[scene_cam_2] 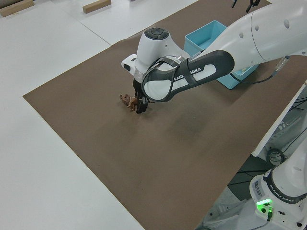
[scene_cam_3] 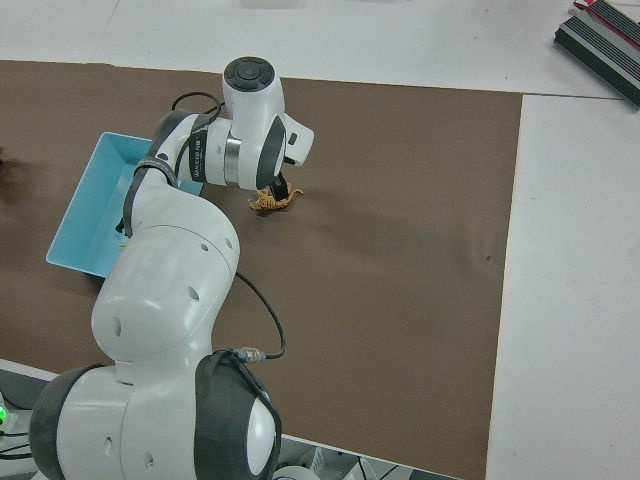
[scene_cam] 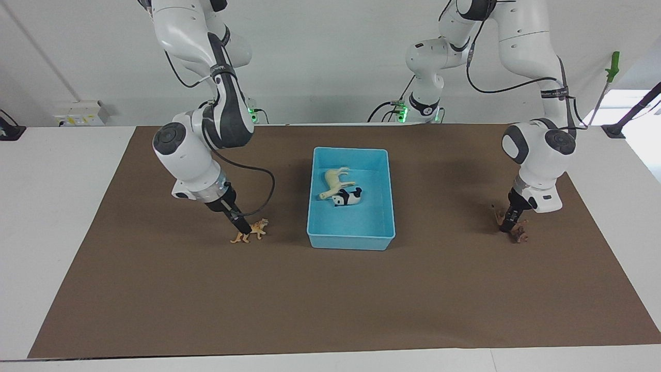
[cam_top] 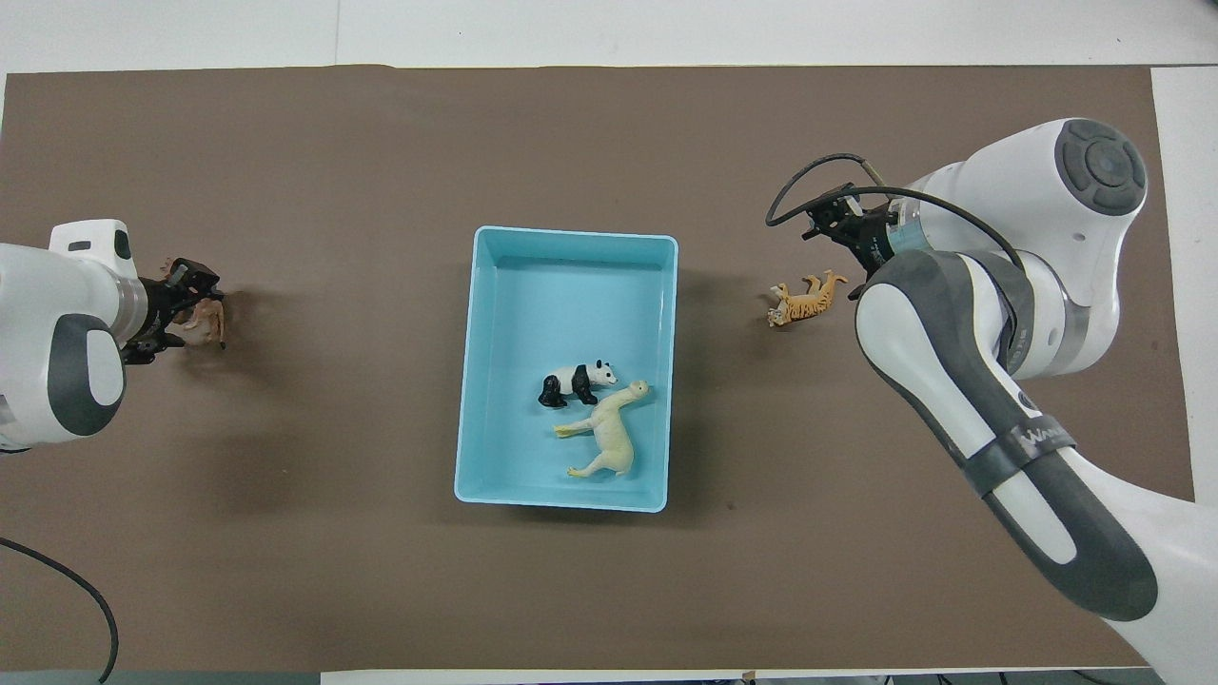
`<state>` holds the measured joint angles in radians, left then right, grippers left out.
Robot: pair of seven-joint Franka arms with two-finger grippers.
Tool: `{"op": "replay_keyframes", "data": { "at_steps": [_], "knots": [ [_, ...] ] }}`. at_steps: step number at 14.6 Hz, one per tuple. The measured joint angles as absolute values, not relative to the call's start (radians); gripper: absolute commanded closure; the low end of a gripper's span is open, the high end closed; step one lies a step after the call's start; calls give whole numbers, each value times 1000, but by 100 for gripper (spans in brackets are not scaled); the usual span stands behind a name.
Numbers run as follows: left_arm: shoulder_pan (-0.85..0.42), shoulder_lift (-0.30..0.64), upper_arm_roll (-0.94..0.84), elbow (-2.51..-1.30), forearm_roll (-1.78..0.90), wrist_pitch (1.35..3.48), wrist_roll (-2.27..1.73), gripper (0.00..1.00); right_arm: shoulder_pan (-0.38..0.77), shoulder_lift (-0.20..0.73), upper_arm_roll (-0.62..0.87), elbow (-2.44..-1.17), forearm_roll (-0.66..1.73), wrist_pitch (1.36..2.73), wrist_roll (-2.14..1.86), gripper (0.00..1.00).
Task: Put all toys into storage box
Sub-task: 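Grasp the brown horse with the left gripper while the right gripper reaches the tiger, then place the brown horse in the box with the left gripper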
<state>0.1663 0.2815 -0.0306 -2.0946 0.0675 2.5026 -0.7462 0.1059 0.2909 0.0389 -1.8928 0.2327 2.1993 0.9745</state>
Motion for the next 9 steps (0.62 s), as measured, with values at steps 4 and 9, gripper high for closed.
{"op": "replay_keyframes", "data": {
  "at_steps": [4,9],
  "knots": [
    [162,281,-35,-1985,68,2369,-747,83,102,331,43,-1907,266,2258,980,6],
    [-24,262,-60,-1729,63,2007,-1009,83,116,355,50,-1909,294,2291,984,6]
  ]
}}
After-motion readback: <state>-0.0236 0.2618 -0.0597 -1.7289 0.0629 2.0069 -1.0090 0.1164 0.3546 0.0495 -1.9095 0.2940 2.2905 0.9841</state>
